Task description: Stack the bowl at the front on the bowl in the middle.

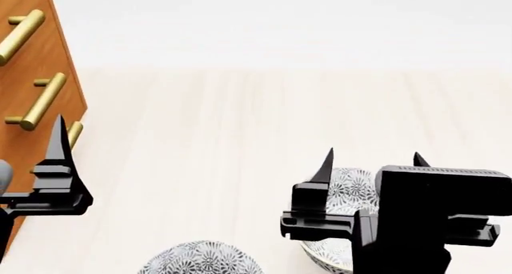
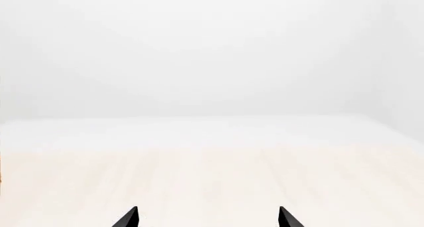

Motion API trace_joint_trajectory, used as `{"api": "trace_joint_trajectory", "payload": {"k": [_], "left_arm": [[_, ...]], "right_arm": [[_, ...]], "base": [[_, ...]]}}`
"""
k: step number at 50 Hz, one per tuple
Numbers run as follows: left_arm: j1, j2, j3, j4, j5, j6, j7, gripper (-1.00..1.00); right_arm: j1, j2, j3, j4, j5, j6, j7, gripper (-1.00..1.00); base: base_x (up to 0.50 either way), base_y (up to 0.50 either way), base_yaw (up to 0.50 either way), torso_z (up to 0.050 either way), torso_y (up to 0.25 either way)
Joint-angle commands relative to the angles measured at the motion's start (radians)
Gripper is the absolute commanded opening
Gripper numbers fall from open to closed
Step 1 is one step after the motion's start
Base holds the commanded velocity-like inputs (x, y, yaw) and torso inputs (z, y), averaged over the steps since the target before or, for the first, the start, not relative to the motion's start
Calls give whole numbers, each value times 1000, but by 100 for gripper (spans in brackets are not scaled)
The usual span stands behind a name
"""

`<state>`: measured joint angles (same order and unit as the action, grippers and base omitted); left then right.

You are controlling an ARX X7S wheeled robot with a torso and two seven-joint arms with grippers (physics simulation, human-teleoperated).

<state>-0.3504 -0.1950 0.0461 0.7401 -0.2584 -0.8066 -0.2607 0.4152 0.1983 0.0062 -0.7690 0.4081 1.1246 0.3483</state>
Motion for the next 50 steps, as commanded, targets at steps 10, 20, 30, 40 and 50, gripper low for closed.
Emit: {"api": "trace_joint_trajectory", "payload": {"k": [10, 20, 30, 40, 50], "left_arm": [[-2, -7, 4, -3, -13, -3, -13, 100], [-12, -11, 0, 3, -23, -17, -21, 100], [-8, -15, -2, -7, -29, -7, -24, 100], [0, -25, 3, -38, -24, 24, -20, 100], [1, -29, 7, -51, -26, 36, -22, 100]], "right_arm": [[497, 176, 331, 257, 1050, 431, 870, 100], [599, 336, 75, 688, 1605, 289, 1179, 100], [661, 373, 4, 849, 1483, 325, 1075, 100], [653, 437, -154, 1218, 1107, 208, 595, 100], [656, 432, -200, 1266, 1052, 183, 521, 100]], "base": [[0, 0, 0, 0, 0], [0, 0, 0, 0, 0], [0, 0, 0, 0, 0], [0, 0, 0, 0, 0], [0, 0, 0, 0, 0]]}}
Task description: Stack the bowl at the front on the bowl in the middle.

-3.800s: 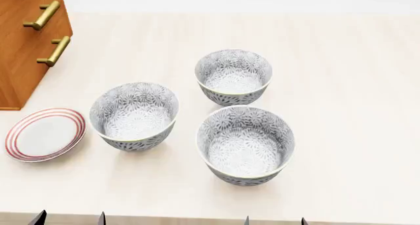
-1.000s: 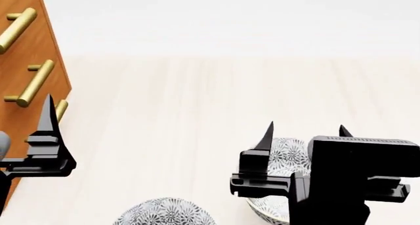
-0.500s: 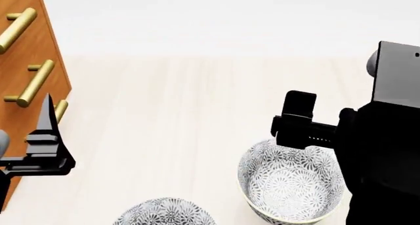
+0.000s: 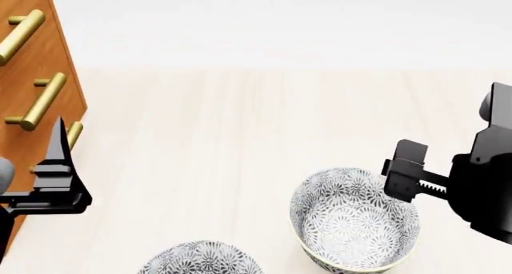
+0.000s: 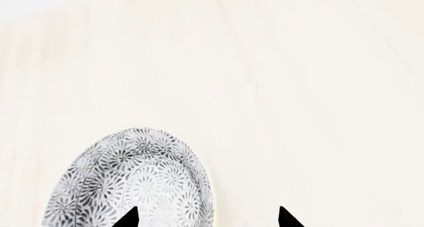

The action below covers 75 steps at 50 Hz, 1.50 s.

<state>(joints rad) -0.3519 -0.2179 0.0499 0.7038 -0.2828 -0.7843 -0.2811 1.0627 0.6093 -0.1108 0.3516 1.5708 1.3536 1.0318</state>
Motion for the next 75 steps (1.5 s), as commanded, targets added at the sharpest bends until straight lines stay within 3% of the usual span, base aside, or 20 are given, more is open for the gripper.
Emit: {"api": "trace_joint_trajectory", "payload": {"k": [1, 51, 75], "left_arm": [[3, -6, 2, -14, -3, 14, -2, 100], [22, -23, 32, -71, -4, 74, -14, 100], [25, -35, 26, -79, -19, 81, -19, 100]], "right_arm": [[20, 19, -82, 154, -103, -37, -152, 100], [78, -86, -341, 400, -349, -158, -526, 100], [81, -109, -395, 470, -410, -215, -599, 100]], "base": [[0, 0, 0, 0, 0], [0, 0, 0, 0, 0], [0, 0, 0, 0, 0]]}}
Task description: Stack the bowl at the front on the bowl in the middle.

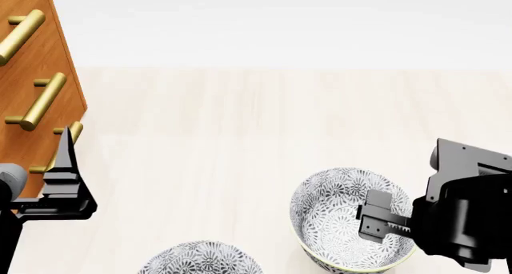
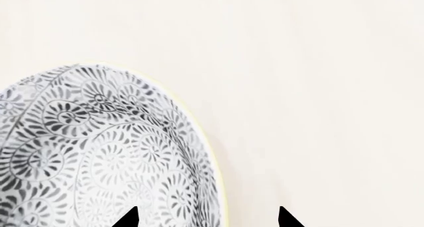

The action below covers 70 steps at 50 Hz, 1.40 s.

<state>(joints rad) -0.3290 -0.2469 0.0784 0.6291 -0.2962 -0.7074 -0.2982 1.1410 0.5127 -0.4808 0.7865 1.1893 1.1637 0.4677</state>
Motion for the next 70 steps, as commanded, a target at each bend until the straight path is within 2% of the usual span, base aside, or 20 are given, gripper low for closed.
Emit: {"api": "trace_joint_trajectory", "payload": {"k": [1, 6, 7, 28, 37, 48, 56, 59, 62, 70], "left_arm": [[1, -6, -4, -2, -9, 2, -2, 100], [2, -7, -1, -7, -8, 7, -4, 100], [2, -7, 0, -8, -8, 7, -5, 100], [1, -13, 4, -10, -17, 9, -12, 100], [-3, -17, 4, -7, -23, 2, -16, 100], [-11, -20, 5, -11, -29, 0, -19, 100], [-14, -21, 2, -10, -37, -2, -22, 100], [-15, -22, 2, -5, -40, -6, -24, 100], [-16, -23, 0, -5, -43, -7, -25, 100], [-15, -26, -3, -8, -49, -4, -25, 100]], "right_arm": [[1, -12, -28, 34, -30, -26, -36, 100], [-7, -10, -35, 18, -36, -30, -35, 100], [-8, -10, -39, 19, -41, -35, -39, -100], [-22, 3, -16, -35, -13, -28, -9, -100], [-17, 53, 116, -219, 156, 94, 201, -100], [-18, 75, 216, -339, 314, 169, 363, -100], [-49, 93, 328, -458, 555, 214, 502, -100], [-74, 96, 356, -508, 707, 211, 604, -100], [-89, 101, 357, -556, 813, 198, 685, -100], [-113, 118, 352, -653, 953, 162, 765, -100]], "base": [[0, 0, 0, 0, 0], [0, 0, 0, 0, 0], [0, 0, 0, 0, 0], [1, 0, 0, 0, 0], [0, 0, 0, 0, 0], [0, 0, 0, 0, 0], [0, 0, 0, 0, 0], [0, 0, 0, 0, 0], [0, 0, 0, 0, 0], [0, 0, 0, 0, 0]]}}
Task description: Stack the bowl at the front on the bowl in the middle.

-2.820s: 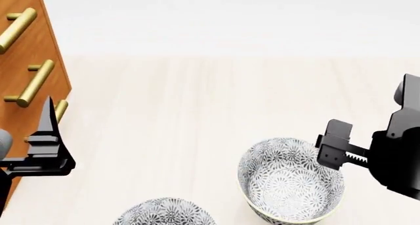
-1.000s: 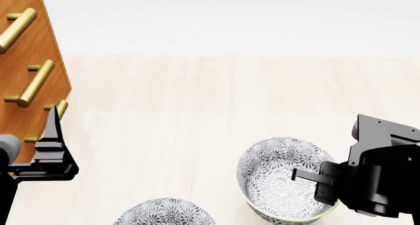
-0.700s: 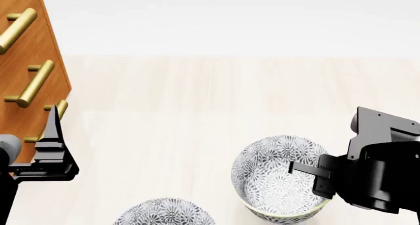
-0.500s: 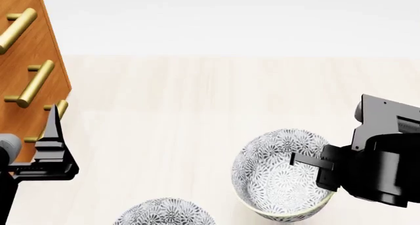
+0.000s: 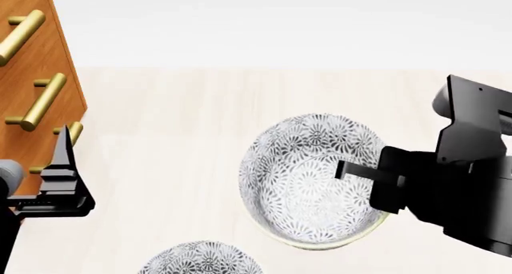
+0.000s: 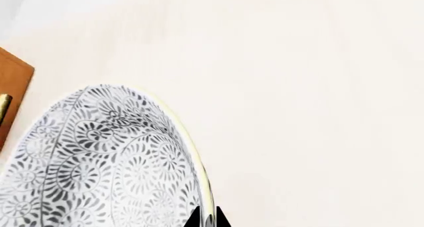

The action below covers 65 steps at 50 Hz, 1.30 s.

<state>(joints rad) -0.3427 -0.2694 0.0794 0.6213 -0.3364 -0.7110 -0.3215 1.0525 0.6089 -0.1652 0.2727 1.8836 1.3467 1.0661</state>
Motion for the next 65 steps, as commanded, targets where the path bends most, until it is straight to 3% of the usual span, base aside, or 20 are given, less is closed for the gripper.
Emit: {"api": "trace_joint_trajectory", "payload": {"k": [1, 21, 35, 48, 65], "left_arm": [[-1, -4, -4, -2, -9, 1, -2, 100], [-6, -12, -10, 6, -23, -6, -12, 100], [-15, -16, -12, 13, -35, -15, -20, 100], [-17, -16, -8, 3, -37, -7, -25, 100], [-20, -21, -3, -10, -41, 5, -27, 100]], "right_arm": [[-21, 26, 30, -152, 285, -31, 187, -100], [-4, 77, -56, -342, 577, -155, 327, -100], [-12, 72, -127, -461, 626, -189, 361, -100], [-47, 36, -186, -520, 601, -183, 346, -100], [-125, -25, -168, -461, 453, -108, 214, -100]], "base": [[0, 0, 0, 0, 0], [0, 0, 0, 0, 0], [0, 0, 0, 0, 0], [0, 0, 0, 0, 0], [0, 0, 0, 0, 0]]}}
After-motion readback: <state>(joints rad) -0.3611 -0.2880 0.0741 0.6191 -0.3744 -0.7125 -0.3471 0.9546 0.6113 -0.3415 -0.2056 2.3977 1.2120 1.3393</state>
